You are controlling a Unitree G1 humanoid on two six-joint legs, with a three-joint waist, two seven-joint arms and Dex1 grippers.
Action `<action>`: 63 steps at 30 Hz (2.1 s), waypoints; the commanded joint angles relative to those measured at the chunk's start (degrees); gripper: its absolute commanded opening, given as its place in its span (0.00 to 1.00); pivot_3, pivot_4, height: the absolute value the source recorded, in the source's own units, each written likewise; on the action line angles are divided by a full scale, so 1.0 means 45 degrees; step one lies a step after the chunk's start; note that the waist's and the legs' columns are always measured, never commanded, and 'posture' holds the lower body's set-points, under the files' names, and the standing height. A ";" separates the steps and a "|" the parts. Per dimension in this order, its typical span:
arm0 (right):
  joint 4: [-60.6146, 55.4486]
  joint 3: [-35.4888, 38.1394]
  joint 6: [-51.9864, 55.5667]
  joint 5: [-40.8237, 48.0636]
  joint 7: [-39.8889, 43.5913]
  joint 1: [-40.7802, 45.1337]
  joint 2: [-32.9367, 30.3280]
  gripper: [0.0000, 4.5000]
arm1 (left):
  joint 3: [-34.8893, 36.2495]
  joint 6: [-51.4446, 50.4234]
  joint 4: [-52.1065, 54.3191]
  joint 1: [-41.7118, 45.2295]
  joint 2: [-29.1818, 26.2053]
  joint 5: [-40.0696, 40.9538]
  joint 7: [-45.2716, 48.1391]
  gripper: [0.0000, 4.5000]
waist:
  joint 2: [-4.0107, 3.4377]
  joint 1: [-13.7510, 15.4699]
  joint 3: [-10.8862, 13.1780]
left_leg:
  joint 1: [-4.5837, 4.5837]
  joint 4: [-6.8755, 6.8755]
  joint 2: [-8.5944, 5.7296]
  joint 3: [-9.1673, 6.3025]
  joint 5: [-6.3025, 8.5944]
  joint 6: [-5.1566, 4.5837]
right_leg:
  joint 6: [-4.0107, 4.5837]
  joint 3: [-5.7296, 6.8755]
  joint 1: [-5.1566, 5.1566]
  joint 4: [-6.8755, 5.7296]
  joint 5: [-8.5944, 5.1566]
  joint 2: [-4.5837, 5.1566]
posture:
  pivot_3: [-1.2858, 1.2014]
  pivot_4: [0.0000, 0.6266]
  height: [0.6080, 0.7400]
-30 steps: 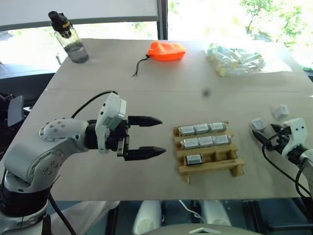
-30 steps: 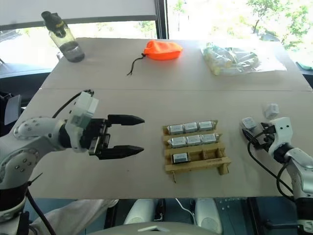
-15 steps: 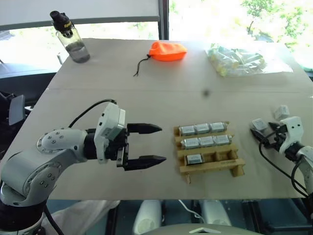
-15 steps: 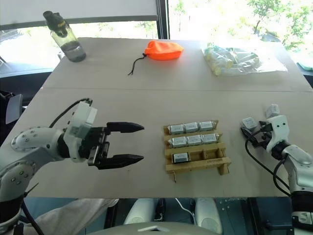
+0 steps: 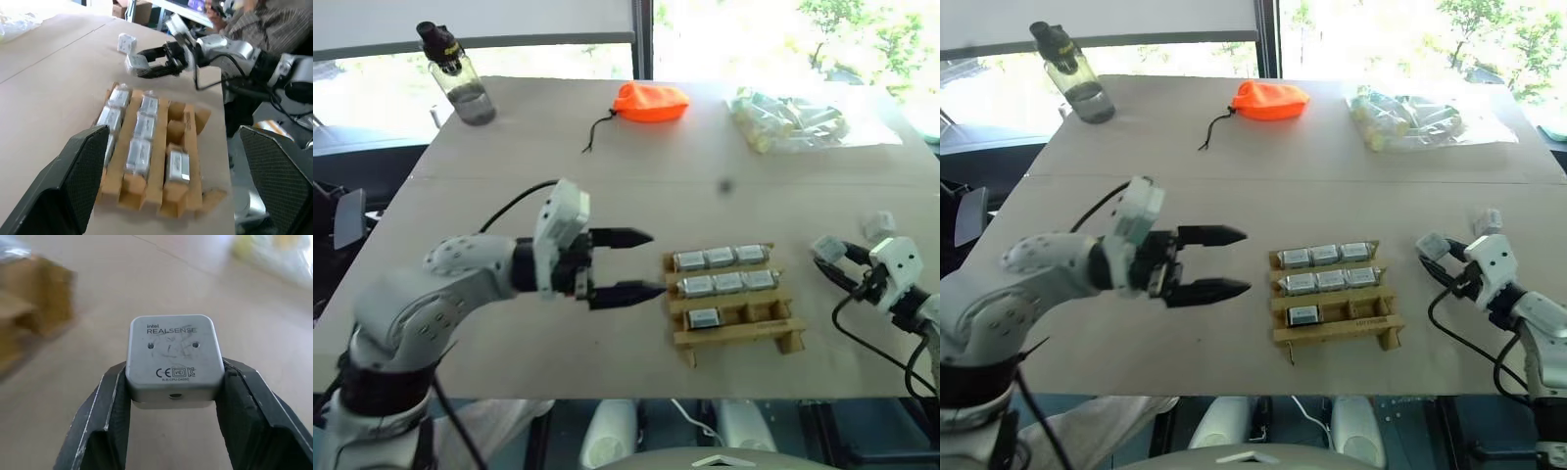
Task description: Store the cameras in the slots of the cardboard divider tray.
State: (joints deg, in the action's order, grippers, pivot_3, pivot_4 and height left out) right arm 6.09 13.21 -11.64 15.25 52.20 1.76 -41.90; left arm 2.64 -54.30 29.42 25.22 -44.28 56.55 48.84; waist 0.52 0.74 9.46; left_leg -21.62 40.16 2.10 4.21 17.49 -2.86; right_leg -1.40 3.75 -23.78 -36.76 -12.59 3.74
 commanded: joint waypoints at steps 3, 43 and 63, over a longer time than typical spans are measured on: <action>-0.0543 -0.1173 -0.4578 -0.1733 0.1490 0.1127 -0.1247 0.42 | -0.1125 -0.1147 -0.1832 0.1827 0.1158 0.0333 -0.0027 0.98 | 0.0008 -0.0086 0.0004 | 0.0003 -0.0002 0.0010 -0.0003 0.0000 0.0003 | 0.0002 0.0001 -0.0001 -0.0001 0.0001 -0.0019 | 0.52 0.24 1.00; -0.1027 -0.5429 -1.0106 -0.3890 0.0547 0.5872 -0.2062 0.42 | -0.5078 -0.0849 -0.5109 0.5384 0.3165 -0.4257 0.3667 0.79 | 0.0012 0.0003 0.0014 | -0.0022 0.0006 0.0007 -0.0009 -0.0004 0.0009 | 0.0005 0.0019 -0.0009 0.0006 0.0000 0.0003 | 0.52 0.24 1.00; -0.2011 -0.5023 -0.7869 -0.2215 0.0755 0.4737 -0.2869 0.98 | -0.5097 -0.0872 -0.4701 0.5301 0.3473 -0.4487 0.3782 0.14 | 0.0012 0.0028 0.0014 | -0.0027 0.0007 0.0006 -0.0011 -0.0004 0.0009 | 0.0004 0.0023 -0.0008 0.0007 0.0001 0.0011 | 0.52 0.24 1.00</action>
State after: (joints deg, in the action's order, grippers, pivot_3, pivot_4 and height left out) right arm -0.87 -12.10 -49.25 1.42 55.73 24.01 -53.49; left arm -20.95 -58.62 5.96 49.17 -28.24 35.35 64.84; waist 0.58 0.87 9.52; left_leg -21.74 40.18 2.12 4.16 17.48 -2.82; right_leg -1.38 3.86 -23.82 -36.72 -12.59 3.79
